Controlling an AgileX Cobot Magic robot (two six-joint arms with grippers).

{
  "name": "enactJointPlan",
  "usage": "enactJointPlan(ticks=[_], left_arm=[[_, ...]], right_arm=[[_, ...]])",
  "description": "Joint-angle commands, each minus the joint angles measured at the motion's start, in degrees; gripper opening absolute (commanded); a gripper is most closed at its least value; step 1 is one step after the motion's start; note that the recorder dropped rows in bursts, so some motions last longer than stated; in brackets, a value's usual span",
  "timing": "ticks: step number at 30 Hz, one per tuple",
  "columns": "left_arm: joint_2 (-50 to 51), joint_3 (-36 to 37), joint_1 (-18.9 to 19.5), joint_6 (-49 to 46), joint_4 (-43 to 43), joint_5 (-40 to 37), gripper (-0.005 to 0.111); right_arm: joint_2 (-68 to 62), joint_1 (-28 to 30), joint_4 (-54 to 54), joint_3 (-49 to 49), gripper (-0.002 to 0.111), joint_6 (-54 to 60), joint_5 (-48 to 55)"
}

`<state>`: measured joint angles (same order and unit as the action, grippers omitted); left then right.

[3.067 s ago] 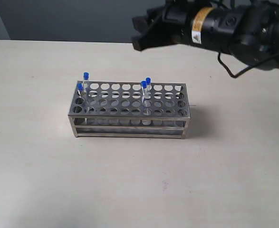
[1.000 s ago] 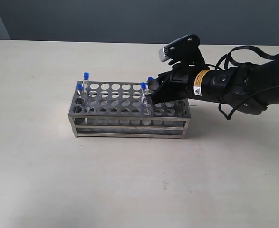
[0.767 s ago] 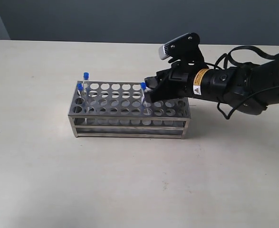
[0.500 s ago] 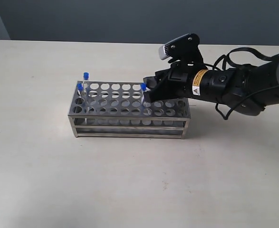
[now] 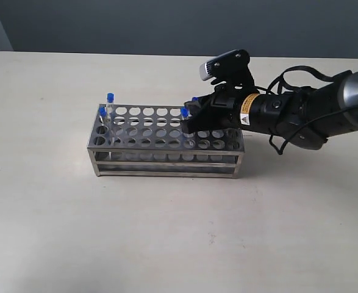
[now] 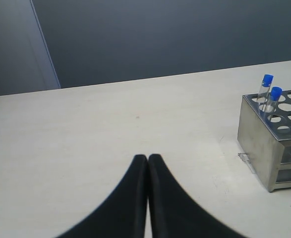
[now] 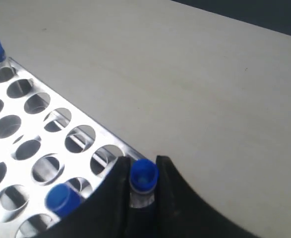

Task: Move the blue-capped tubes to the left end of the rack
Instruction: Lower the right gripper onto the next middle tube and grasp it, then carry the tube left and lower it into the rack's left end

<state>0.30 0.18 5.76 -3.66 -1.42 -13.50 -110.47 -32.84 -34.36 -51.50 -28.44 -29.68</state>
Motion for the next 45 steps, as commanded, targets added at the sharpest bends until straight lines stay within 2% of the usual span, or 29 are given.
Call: enactJointPlan(ticks=[1,8,13,18,24,33,36,45], left_arm=[[-0.3,-0.18,-0.23,0.03,0.09,0.28,0.001],[-0.3,-0.18,-0.23,0.03,0.09,0.28,0.001],[-0.3,-0.18,-0.23,0.03,0.09,0.28,0.001],[-0.3,-0.18,-0.23,0.03,0.09,0.28,0.001],[-0.3,-0.18,-0.23,0.03,0.09,0.28,0.001],[-0.3,-0.18,-0.23,0.03,0.09,0.28,0.001],[-0.3,-0.18,-0.23,0.03,0.09,0.28,0.001],[-0.3,-0.18,-0.23,0.03,0.09,0.28,0.001]], right_arm=[[1.31,0.11,-0.72,-0.24,0.0,0.07,-0.83],[8.66,0.11,-1.29,-0.24,0.0,1.69,-0.46],[12.37,-0.49,-1.67,-0.24,0.0,1.69,-4.18],[11.94,-5.01,-1.67,-0.24,0.0,1.69,-8.35],[9.49,-11.52,-1.57,-0.6,0.0,1.69,-8.23],[3.83,-15.99,-1.87,-8.52,0.0,1.69,-4.47],[2.44,-16.64,-4.03,-11.2,0.0,1.69,-0.07],[1.95,-16.95,-5.09,-11.93,0.0,1.56,2.56]])
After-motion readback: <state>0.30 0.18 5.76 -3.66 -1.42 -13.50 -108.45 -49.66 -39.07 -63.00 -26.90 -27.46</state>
